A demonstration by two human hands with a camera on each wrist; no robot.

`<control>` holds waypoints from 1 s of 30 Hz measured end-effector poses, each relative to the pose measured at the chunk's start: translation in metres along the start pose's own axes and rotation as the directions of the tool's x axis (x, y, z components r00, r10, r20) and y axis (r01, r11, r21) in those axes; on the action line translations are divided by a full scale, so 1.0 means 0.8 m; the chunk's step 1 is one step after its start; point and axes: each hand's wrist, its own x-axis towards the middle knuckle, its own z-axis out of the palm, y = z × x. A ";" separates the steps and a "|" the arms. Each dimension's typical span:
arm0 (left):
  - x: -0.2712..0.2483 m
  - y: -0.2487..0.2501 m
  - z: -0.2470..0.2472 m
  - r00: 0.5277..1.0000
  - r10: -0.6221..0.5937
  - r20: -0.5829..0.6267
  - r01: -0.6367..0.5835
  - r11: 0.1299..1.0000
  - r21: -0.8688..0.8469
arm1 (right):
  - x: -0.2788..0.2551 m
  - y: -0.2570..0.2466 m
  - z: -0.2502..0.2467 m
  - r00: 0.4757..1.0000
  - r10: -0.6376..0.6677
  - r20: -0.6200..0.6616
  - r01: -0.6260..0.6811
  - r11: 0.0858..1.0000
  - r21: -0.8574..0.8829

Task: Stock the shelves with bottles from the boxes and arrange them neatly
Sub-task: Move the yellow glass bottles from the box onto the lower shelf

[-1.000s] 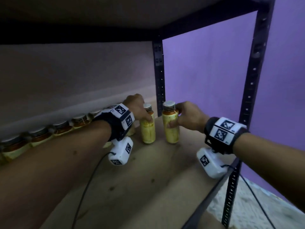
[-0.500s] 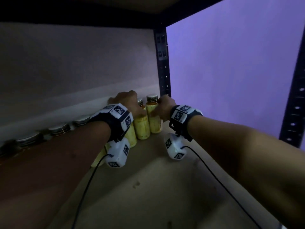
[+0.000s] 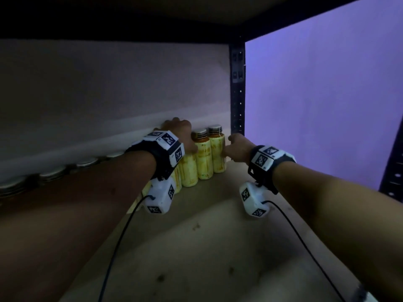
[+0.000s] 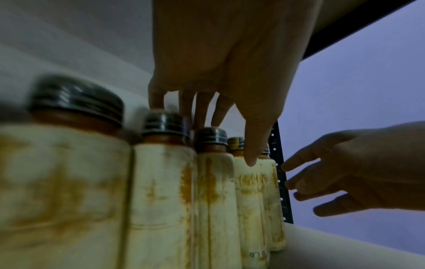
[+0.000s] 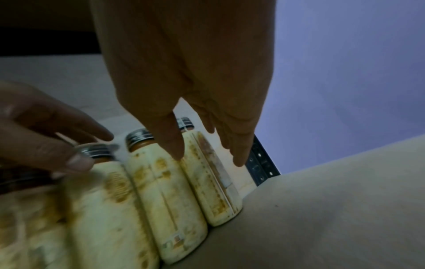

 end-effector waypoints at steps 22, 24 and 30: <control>-0.430 -0.076 -0.183 0.978 -0.004 0.210 0.031 0.991 -0.127 | -0.385 -0.179 0.025 0.907 -0.297 0.298 0.415 0.742 -0.526; -0.478 -0.082 -0.192 0.971 -0.025 0.236 0.068 0.982 -0.174 | -0.428 -0.191 0.036 0.883 -0.320 0.343 0.464 0.709 -0.531; -0.619 -0.097 -0.171 0.901 -0.040 0.433 0.225 0.894 -0.386 | -0.547 -0.185 0.082 0.792 -0.280 0.543 0.550 0.712 -0.436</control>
